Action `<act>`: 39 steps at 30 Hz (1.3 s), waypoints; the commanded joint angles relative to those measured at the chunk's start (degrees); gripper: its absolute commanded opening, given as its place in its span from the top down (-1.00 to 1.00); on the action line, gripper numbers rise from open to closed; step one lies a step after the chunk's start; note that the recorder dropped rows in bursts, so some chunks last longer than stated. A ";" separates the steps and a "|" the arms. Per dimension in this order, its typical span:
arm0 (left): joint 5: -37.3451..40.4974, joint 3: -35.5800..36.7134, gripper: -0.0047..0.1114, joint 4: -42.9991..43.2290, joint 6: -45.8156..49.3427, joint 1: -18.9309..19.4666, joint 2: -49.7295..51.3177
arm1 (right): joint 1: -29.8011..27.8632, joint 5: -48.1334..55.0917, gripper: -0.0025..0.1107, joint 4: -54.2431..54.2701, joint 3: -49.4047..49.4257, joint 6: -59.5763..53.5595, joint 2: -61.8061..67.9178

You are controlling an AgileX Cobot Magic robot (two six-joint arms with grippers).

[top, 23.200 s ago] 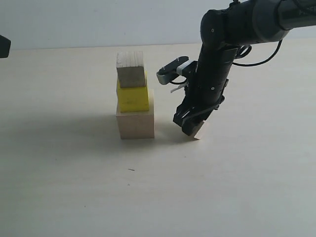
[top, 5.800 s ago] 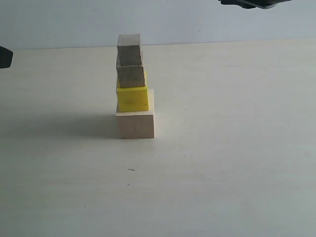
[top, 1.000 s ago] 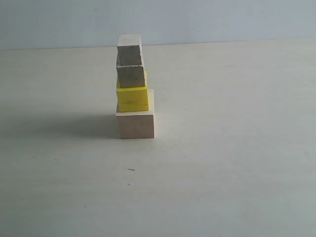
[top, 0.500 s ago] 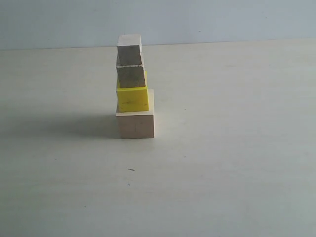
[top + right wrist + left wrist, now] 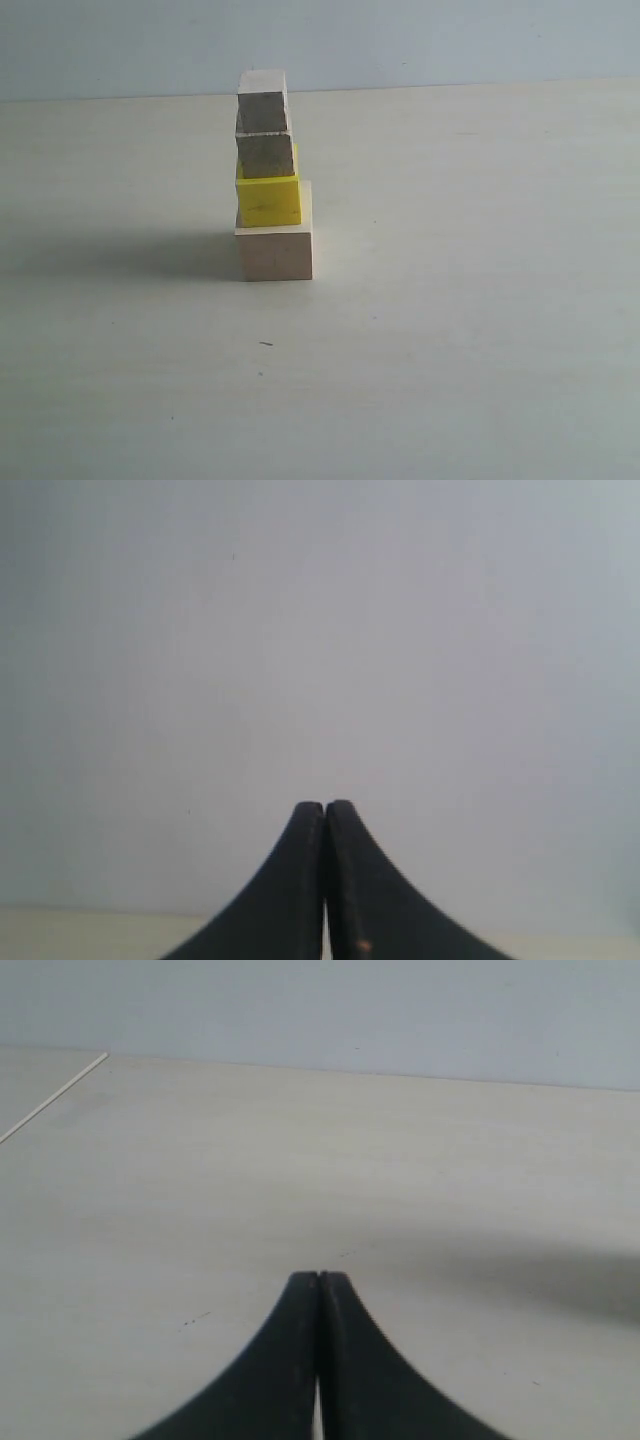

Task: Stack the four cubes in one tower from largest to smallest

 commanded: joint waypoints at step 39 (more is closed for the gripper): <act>-0.22 0.19 0.92 0.12 -0.02 -0.38 -0.32 | -0.36 14.58 0.96 -50.96 22.19 50.58 -15.71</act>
